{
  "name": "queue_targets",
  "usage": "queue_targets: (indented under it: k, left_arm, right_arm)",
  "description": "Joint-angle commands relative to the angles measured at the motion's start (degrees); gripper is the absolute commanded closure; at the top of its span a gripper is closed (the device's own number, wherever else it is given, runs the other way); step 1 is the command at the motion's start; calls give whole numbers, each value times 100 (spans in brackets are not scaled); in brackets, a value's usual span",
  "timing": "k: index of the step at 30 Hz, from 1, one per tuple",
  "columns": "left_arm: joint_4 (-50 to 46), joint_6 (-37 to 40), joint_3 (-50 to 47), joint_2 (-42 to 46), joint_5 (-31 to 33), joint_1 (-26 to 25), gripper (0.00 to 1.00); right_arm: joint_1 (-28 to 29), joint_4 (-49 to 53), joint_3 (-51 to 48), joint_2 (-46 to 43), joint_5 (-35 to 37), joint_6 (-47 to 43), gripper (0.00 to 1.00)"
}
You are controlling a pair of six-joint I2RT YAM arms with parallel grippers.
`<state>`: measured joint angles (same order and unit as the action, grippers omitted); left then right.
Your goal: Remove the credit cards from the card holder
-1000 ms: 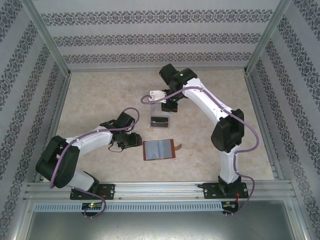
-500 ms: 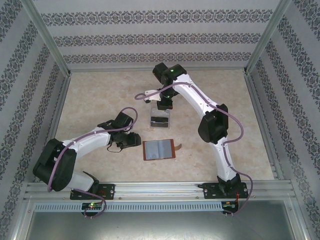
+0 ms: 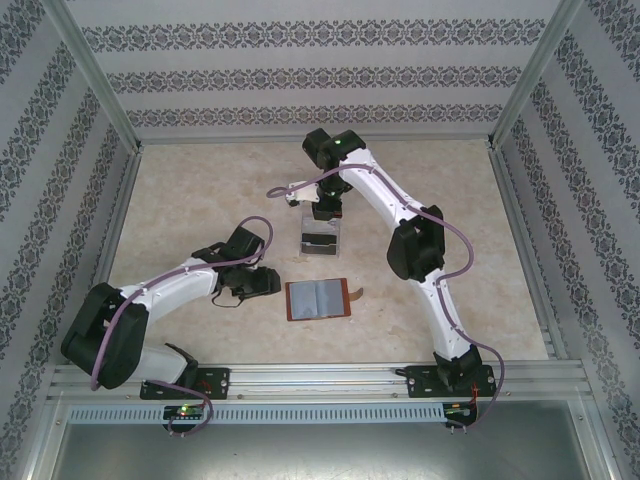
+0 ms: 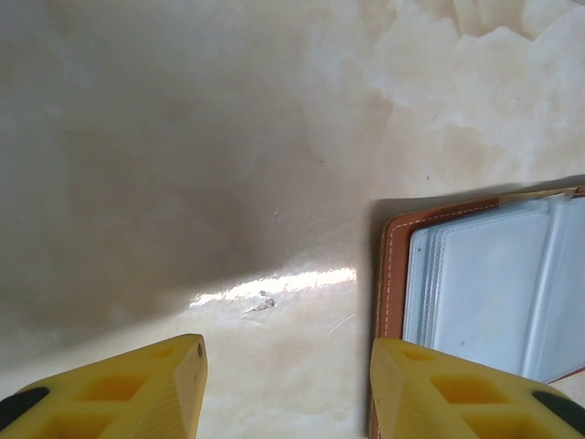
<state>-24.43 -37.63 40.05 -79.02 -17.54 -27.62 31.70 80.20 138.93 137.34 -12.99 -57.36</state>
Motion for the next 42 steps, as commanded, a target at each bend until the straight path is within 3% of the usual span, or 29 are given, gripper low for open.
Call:
queue_targets:
  k: [1, 38, 42]
  left_arm:
    - [-16, -72, -60, 105, 69, 66, 49]
    - [95, -104, -77, -4, 14, 64, 49]
    - [113, -109, -91, -11, -2, 63, 49]
  right_arm:
    - [-58, 157, 215, 155, 99, 17, 100]
    - [33, 666, 319, 751, -464, -218, 100]
    - [46, 455, 310, 717, -402, -157, 86]
